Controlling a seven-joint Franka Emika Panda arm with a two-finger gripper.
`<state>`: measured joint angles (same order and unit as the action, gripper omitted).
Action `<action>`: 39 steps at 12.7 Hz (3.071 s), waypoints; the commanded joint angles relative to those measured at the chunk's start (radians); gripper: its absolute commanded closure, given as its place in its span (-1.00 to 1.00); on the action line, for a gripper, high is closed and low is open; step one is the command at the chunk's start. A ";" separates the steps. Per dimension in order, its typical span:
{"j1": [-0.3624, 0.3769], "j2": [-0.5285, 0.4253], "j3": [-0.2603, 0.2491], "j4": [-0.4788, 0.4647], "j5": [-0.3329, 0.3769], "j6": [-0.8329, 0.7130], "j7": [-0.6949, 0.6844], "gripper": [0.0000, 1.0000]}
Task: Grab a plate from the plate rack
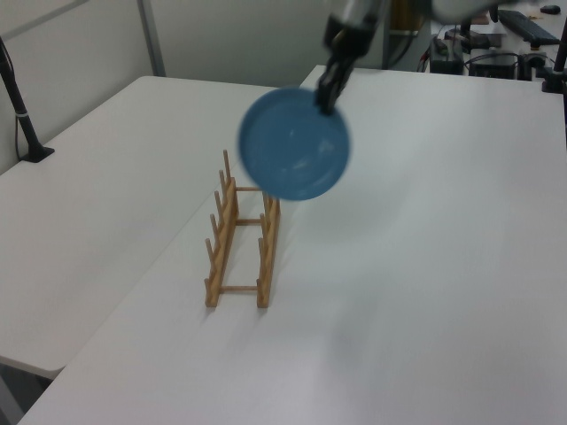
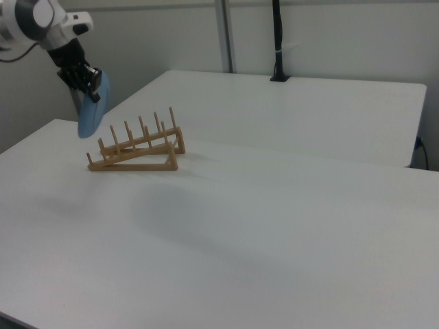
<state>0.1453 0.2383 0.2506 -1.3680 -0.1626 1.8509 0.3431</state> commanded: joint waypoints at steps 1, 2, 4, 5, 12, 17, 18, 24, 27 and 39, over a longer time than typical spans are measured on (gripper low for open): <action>-0.154 -0.137 0.015 -0.057 0.161 -0.230 -0.373 1.00; -0.182 -0.142 0.013 -0.057 0.167 -0.277 -0.442 1.00; -0.260 -0.148 0.007 -0.075 0.188 -0.328 -0.585 1.00; -0.297 -0.151 0.007 -0.095 0.210 -0.331 -0.636 1.00; -0.478 -0.114 -0.030 -0.317 0.216 -0.239 -0.888 1.00; -0.480 0.005 -0.033 -0.385 0.193 -0.110 -0.879 1.00; -0.480 0.021 -0.031 -0.388 0.190 -0.096 -0.874 1.00; -0.501 0.049 -0.033 -0.388 0.190 -0.081 -0.792 -1.00; -0.501 0.023 -0.033 -0.382 0.193 -0.096 -0.756 -1.00; -0.464 -0.224 -0.024 -0.180 0.204 -0.357 -0.363 -1.00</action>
<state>-0.3392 0.1002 0.2369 -1.5324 0.0283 1.5322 -0.0767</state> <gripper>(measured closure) 0.000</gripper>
